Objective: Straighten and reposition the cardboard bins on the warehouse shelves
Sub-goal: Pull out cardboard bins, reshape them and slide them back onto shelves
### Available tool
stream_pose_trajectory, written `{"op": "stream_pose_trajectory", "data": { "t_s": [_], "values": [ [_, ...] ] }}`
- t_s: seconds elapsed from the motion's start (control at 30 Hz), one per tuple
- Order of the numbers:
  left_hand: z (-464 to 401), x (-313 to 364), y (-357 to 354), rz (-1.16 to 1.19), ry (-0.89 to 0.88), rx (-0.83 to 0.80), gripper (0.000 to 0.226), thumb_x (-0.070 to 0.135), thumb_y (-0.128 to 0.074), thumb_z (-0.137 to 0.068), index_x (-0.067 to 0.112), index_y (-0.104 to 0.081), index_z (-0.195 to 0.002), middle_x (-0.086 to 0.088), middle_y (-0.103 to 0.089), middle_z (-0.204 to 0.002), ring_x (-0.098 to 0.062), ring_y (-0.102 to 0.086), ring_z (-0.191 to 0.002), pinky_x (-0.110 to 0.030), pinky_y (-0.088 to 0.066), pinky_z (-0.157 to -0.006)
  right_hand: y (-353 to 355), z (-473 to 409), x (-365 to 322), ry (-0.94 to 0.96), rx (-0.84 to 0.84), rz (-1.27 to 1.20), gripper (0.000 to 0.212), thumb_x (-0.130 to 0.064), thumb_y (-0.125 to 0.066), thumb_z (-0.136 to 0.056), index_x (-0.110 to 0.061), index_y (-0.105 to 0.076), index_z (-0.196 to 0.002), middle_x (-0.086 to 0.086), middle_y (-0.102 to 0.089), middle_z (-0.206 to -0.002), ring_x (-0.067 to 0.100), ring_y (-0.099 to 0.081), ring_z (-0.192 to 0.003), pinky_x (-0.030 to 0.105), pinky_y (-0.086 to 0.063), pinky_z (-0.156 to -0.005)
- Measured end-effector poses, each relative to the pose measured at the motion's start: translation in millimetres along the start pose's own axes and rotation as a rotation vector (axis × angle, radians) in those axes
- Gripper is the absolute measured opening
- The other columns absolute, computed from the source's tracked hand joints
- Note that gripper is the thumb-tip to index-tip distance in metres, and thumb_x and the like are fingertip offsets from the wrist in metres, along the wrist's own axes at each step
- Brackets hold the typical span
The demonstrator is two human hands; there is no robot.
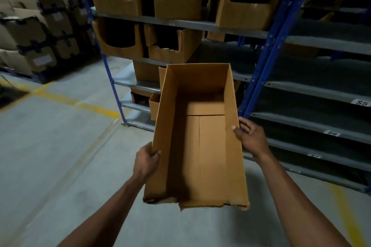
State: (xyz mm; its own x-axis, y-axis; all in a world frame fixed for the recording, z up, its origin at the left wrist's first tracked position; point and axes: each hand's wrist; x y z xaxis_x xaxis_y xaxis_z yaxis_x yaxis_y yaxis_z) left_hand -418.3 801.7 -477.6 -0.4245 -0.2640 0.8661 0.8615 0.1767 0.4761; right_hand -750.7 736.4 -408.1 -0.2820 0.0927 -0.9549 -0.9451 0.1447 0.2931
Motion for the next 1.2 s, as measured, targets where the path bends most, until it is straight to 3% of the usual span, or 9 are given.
{"op": "stream_pose_trajectory", "data": {
  "t_s": [0.1,0.2,0.27,0.37,0.5,0.7,0.8,1.13,1.2],
  "values": [
    [-22,32,8,-0.007,-0.006,0.002,0.026,0.016,-0.067,-0.101,0.022,-0.071,-0.126,-0.002,-0.078,-0.108,-0.022,-0.077,-0.091,-0.047,-0.064,-0.085,24,14,18,-0.012,-0.079,-0.004,0.075,-0.034,-0.080,-0.089,-0.034,-0.041,-0.153,-0.008,-0.058,-0.138,0.009,-0.061,-0.116,0.043,-0.053,-0.100],
    [-51,64,14,-0.088,-0.045,0.006,0.019,0.003,-0.065,-0.092,0.017,-0.077,-0.098,-0.002,-0.079,-0.083,-0.023,-0.076,-0.072,-0.045,-0.064,-0.068,48,19,41,-0.140,-0.109,-0.151,0.087,-0.029,-0.080,-0.089,-0.036,-0.029,-0.159,-0.001,-0.054,-0.142,0.013,-0.066,-0.107,0.033,-0.057,-0.080],
    [-69,88,18,-0.098,-0.068,-0.003,0.020,-0.003,-0.063,-0.090,0.014,-0.073,-0.087,-0.006,-0.075,-0.072,-0.027,-0.072,-0.064,-0.041,-0.055,-0.058,55,12,47,-0.149,-0.111,-0.193,0.073,-0.025,-0.077,-0.092,-0.033,-0.040,-0.154,0.000,-0.062,-0.139,0.016,-0.072,-0.102,0.027,-0.057,-0.072],
    [-100,125,17,-0.088,-0.115,-0.025,0.019,-0.001,-0.062,-0.097,0.013,-0.072,-0.103,-0.011,-0.077,-0.083,-0.031,-0.075,-0.071,-0.038,-0.056,-0.060,54,-7,36,-0.100,-0.064,-0.179,0.033,-0.011,-0.065,-0.099,-0.034,-0.063,-0.123,-0.008,-0.076,-0.109,0.005,-0.075,-0.084,0.026,-0.054,-0.066],
    [-163,162,9,-0.122,-0.240,-0.054,0.015,0.005,-0.061,-0.101,0.013,-0.070,-0.111,-0.002,-0.071,-0.083,-0.016,-0.068,-0.068,-0.022,-0.048,-0.053,42,-48,21,-0.096,0.006,-0.131,0.033,-0.007,-0.059,-0.102,-0.030,-0.068,-0.123,-0.010,-0.079,-0.104,0.014,-0.073,-0.099,0.035,-0.056,-0.081],
    [-260,185,-10,0.013,-0.263,-0.209,0.044,0.009,-0.057,-0.105,0.017,-0.057,-0.148,-0.007,-0.073,-0.125,-0.023,-0.071,-0.109,-0.042,-0.060,-0.086,11,-112,-9,-0.046,0.170,-0.122,0.043,-0.001,-0.051,-0.104,-0.040,-0.068,-0.112,-0.013,-0.078,-0.105,0.007,-0.073,-0.097,0.028,-0.053,-0.077],
    [-298,180,-17,0.063,-0.274,-0.292,0.053,0.011,-0.055,-0.107,0.018,-0.045,-0.159,-0.008,-0.067,-0.140,-0.022,-0.070,-0.118,-0.036,-0.059,-0.088,-12,-141,-18,-0.060,0.226,-0.107,0.039,-0.006,-0.051,-0.106,-0.039,-0.066,-0.119,-0.016,-0.075,-0.106,0.008,-0.071,-0.103,0.031,-0.055,-0.081],
    [-363,183,-34,0.137,-0.317,-0.304,0.046,0.010,-0.054,-0.109,0.018,-0.052,-0.154,0.015,-0.067,-0.113,0.003,-0.065,-0.094,-0.020,-0.055,-0.078,-28,-201,-32,-0.127,0.317,0.030,0.052,-0.007,-0.056,-0.102,-0.030,-0.052,-0.149,-0.017,-0.069,-0.118,0.017,-0.065,-0.119,0.055,-0.051,-0.106],
    [-375,194,-39,0.165,-0.335,-0.324,0.047,0.013,-0.055,-0.108,0.021,-0.051,-0.154,0.013,-0.067,-0.122,-0.002,-0.065,-0.104,-0.033,-0.057,-0.093,-28,-215,-44,-0.130,0.308,0.025,0.052,-0.005,-0.055,-0.102,-0.027,-0.052,-0.149,-0.011,-0.067,-0.120,0.017,-0.064,-0.118,0.050,-0.052,-0.104]
  ]
}}
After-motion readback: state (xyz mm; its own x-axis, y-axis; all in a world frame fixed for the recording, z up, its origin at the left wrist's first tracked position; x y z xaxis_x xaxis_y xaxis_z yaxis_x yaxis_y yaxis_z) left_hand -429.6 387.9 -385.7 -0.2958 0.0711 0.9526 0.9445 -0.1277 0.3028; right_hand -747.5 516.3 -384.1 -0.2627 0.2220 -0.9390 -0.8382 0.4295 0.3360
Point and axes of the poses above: each hand's wrist, its own z-axis away from the middle knuckle, its own y-axis out of the back of the hand, x = y × z
